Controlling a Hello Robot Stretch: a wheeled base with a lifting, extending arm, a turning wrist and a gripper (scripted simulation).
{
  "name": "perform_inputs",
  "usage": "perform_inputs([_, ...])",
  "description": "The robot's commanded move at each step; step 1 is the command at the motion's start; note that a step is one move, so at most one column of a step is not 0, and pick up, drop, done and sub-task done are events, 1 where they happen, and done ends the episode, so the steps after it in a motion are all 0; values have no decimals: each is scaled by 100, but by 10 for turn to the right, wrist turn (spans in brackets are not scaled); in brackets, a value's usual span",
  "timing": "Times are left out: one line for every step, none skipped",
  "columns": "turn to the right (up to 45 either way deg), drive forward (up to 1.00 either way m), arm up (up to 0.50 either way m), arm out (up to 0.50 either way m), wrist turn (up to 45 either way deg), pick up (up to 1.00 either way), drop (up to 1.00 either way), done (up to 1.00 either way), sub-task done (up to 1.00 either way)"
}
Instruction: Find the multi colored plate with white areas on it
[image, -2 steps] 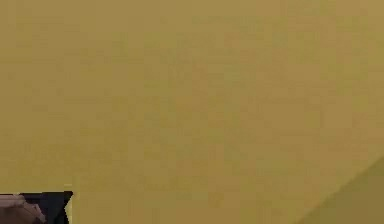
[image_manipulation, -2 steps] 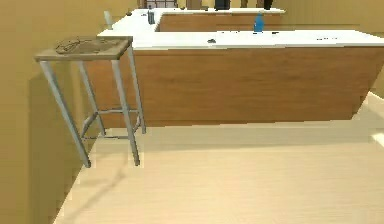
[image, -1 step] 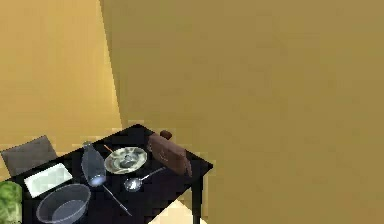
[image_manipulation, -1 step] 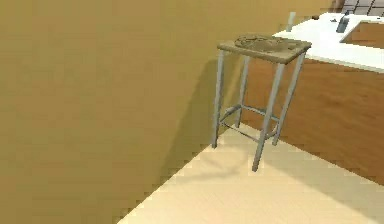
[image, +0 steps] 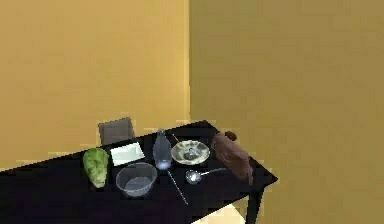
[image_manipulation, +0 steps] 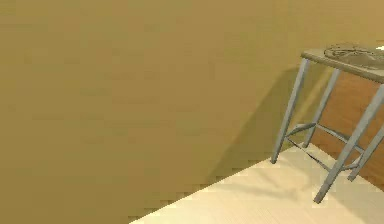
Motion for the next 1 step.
perform_inputs([0,0,0,0,0,0,0,100,0])
